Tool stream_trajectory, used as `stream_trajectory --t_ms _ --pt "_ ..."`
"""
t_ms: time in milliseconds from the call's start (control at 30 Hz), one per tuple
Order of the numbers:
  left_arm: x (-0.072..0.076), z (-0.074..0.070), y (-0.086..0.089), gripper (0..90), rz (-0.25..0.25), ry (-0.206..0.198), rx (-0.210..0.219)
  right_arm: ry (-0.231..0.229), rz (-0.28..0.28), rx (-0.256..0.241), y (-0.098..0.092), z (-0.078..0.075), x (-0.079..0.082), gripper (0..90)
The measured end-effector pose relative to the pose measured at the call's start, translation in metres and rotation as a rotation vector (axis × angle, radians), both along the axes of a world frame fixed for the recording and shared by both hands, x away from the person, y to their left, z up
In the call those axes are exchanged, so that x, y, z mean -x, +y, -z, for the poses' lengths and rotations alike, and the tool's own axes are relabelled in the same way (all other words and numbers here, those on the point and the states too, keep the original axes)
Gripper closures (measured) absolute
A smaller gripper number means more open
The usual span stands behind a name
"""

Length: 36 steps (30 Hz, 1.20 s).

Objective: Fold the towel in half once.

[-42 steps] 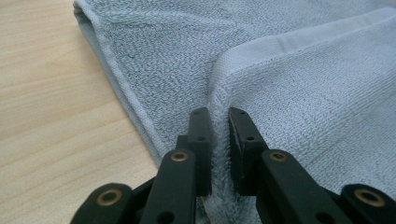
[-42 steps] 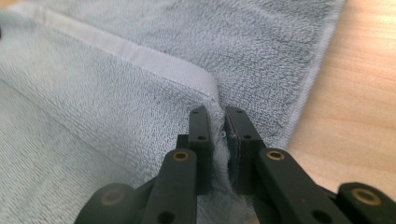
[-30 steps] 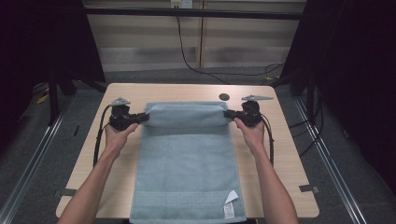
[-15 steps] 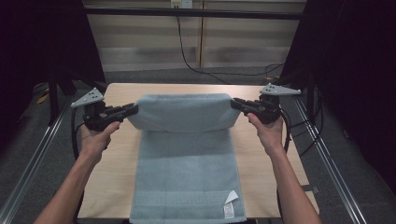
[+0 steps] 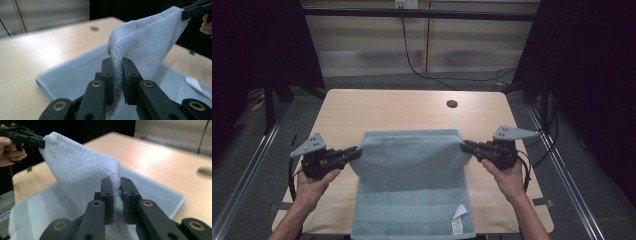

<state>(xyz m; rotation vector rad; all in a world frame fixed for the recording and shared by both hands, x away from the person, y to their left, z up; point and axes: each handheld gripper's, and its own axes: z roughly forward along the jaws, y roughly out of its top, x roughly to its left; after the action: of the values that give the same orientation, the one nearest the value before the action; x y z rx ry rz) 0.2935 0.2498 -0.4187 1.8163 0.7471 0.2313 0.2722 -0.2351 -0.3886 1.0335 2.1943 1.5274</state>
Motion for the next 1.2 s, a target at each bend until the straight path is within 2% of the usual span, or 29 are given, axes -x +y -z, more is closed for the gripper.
stream_trajectory --t_ms 100,167,233,300,367,433,467,500,533,600,667,700,800,900,933,967,1000,1033,1100,1200 --pt "0.012 0.016 0.001 80.5 0.035 0.024 -0.016 0.045 -0.011 -0.007 -0.001 0.025 0.015 81.2" --pt "0.02 0.024 0.0 80.2 0.06 0.037 -0.032 0.071 -0.024 -0.006 -0.001 0.037 0.026 80.8" --pt "0.031 0.032 -0.001 79.5 0.082 0.053 -0.054 0.099 -0.039 0.012 0.001 0.047 0.039 79.6" --pt "0.044 0.045 -0.002 79.1 0.101 0.081 -0.071 0.109 -0.05 0.05 0.002 0.057 0.055 78.6" --pt "0.051 0.052 -0.002 77.0 0.124 0.1 -0.107 0.146 -0.062 0.05 0.002 0.069 0.071 77.5" --pt "0.058 0.058 0.0 76.4 0.14 0.126 -0.108 0.161 -0.067 0.059 0.002 0.074 0.076 76.6" --pt "0.062 0.059 0.001 75.3 0.144 0.126 -0.115 0.182 -0.072 0.08 0.0 0.08 0.087 74.3" --pt "0.064 0.059 0.002 75.3 0.152 0.126 -0.118 0.182 -0.072 0.08 0.0 0.08 0.087 74.3" --pt "0.068 0.06 0.003 75.3 0.158 0.15 -0.111 0.189 -0.079 0.076 -0.001 0.081 0.091 73.6" --pt "0.075 0.061 0.004 74.8 0.179 0.163 -0.093 0.193 -0.093 0.098 -0.004 0.081 0.102 70.1" --pt "0.083 0.061 0.004 73.8 0.194 0.159 -0.105 0.197 -0.1 0.088 -0.007 0.08 0.111 68.3" --pt "0.087 0.061 0.004 71.6 0.21 0.16 -0.106 0.201 -0.108 0.086 -0.007 0.08 0.114 66.8" --pt "0.096 0.056 0.005 59.6 0.209 0.148 -0.087 0.212 -0.119 0.093 -0.01 0.079 0.125 62.7" --pt "0.089 0.05 0.004 57.3 0.209 0.129 -0.083 0.205 -0.112 0.077 -0.013 0.077 0.122 62.2" --pt "0.085 0.049 0.003 55.6 0.199 0.128 -0.076 0.196 -0.09 0.067 -0.013 0.075 0.114 60.6" --pt "0.081 0.049 0.002 55.6 0.191 0.126 -0.076 0.196 -0.09 0.067 -0.013 0.075 0.114 60.6" --pt "0.072 0.049 -0.001 55.2 0.185 0.119 -0.092 0.193 -0.087 0.067 -0.013 0.075 0.11 59.5" --pt "0.066 0.05 -0.002 54.6 0.179 0.12 -0.108 0.187 -0.077 0.069 -0.011 0.074 0.101 59.1" --pt "0.047 0.052 -0.007 52.0 0.147 0.161 -0.122 0.188 -0.074 0.061 -0.008 0.074 0.084 56.6" --pt "0.021 0.057 -0.012 50.5 0.088 0.171 -0.149 0.183 -0.067 0.072 0.0 0.075 0.055 54.9"
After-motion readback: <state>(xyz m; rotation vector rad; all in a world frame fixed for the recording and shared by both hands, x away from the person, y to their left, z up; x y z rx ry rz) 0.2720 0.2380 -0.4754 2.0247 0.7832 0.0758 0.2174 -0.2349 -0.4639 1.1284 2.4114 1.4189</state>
